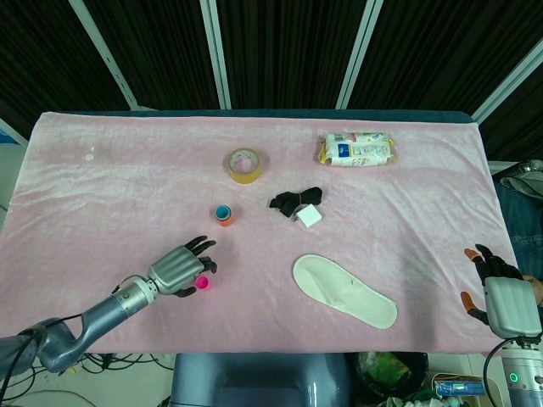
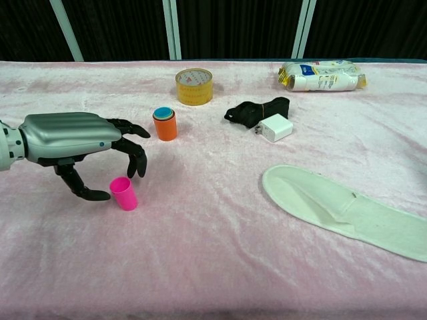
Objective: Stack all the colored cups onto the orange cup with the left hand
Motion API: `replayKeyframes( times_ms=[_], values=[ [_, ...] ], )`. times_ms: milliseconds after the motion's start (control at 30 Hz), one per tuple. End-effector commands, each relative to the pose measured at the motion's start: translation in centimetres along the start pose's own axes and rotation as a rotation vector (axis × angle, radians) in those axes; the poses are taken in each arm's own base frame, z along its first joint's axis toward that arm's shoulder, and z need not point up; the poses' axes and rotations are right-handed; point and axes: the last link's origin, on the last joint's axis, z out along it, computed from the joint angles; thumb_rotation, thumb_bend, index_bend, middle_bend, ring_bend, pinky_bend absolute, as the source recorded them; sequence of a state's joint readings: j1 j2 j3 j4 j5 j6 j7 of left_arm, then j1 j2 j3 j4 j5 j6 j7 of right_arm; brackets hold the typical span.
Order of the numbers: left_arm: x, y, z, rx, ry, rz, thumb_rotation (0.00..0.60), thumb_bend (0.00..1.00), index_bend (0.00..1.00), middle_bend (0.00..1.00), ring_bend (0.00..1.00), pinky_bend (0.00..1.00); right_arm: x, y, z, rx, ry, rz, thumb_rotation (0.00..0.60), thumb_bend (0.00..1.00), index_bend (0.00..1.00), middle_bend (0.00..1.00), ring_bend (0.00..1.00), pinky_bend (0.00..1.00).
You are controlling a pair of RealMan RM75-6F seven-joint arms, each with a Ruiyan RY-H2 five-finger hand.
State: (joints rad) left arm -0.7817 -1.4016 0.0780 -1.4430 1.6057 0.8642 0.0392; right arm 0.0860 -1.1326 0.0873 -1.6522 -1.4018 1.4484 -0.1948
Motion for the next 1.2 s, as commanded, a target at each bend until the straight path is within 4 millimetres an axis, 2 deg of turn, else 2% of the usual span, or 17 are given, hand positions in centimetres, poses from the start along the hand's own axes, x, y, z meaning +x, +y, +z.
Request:
replayKeyframes(
  times_ms=[33, 500, 733, 833, 967, 1133, 1200],
  values=[
    [-0.1, 0.2, 0.3, -0.010, 0.001, -0.002, 0.600, 0.29, 0.37, 0.43, 0.00, 0.05, 0.0, 0.0, 0.0, -0.001, 0.000, 0.000, 0.600, 0.24, 0.20, 0.10, 0.19, 0.28],
    [-0.7, 0.5, 1.0, -0.028, 0.001, -0.007, 0.600, 0.35, 0.50, 0.53, 0.03, 0.06, 0.0, 0.0, 0.0, 0.000, -0.001, 0.002, 0.600, 0.24, 0.20, 0.10, 0.19, 0.28],
    [0.3, -0.4, 0.4, -0.003, 0.043, -0.024, 0.600, 0.35, 0.51, 0.53, 0.03, 0.07, 0.0, 0.0, 0.0, 0.000, 0.000, 0.001, 0.600, 0.24, 0.20, 0.10, 0.19, 0.28],
    [1.5, -0.8, 0.1, 0.008, 0.077, -0.031, 0.600, 0.35, 0.50, 0.53, 0.03, 0.06, 0.0, 0.0, 0.0, 0.001, 0.000, 0.001, 0.600, 0.24, 0.20, 0.10, 0.19, 0.28],
    [4.0, -1.6, 0.2, 0.026, 0.154, -0.037, 0.600, 0.35, 0.50, 0.52, 0.03, 0.07, 0.0, 0.0, 0.0, 0.001, 0.000, 0.000, 0.600, 0.24, 0.20, 0.10, 0.19, 0.28],
    [8.8, -3.3, 2.1, 0.075, 0.261, -0.045, 0.600, 0.35, 0.50, 0.52, 0.03, 0.08, 0.0, 0.0, 0.0, 0.000, 0.000, -0.003, 0.600, 0.24, 0.20, 0.10, 0.19, 0.28],
    [10.2, -3.8, 2.7, 0.090, 0.289, -0.052, 0.600, 0.35, 0.50, 0.52, 0.03, 0.09, 0.0, 0.0, 0.0, 0.000, -0.001, -0.004, 0.600, 0.24, 0.20, 0.10, 0.19, 0.28]
  ],
)
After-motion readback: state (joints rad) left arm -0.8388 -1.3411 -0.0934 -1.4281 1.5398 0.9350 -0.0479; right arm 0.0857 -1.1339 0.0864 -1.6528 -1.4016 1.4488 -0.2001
